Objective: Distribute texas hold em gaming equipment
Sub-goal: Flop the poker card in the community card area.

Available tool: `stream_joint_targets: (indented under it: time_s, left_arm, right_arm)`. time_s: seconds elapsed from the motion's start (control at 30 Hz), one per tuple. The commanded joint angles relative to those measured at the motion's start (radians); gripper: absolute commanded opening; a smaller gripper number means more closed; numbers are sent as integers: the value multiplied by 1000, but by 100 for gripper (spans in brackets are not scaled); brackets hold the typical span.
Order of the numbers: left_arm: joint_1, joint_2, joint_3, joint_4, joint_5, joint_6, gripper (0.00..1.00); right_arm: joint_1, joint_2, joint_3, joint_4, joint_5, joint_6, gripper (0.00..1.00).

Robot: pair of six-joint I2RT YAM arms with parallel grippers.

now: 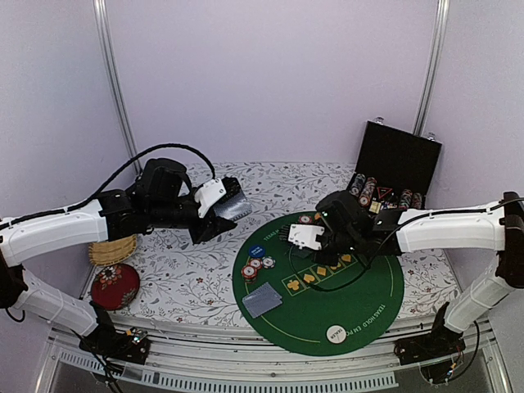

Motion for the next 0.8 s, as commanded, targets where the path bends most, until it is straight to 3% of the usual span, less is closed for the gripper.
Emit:
stream_joint_targets:
  time_s: [0.0, 0.17, 0.5, 0.77]
  left_arm:
    - [0, -13, -11, 24, 1, 6, 45]
    - [0, -13, -10, 24, 0, 6, 45]
    - [1, -9, -13, 24, 0, 7, 45]
    - [0, -9, -13, 23, 1, 7, 45]
  right_arm:
    - [34, 66, -16, 196, 74, -159, 2]
    - [76, 122, -60, 217, 77, -220, 2]
    - [135, 181, -111, 65, -64, -261, 2]
    - [139, 183, -142, 38, -93, -289, 2]
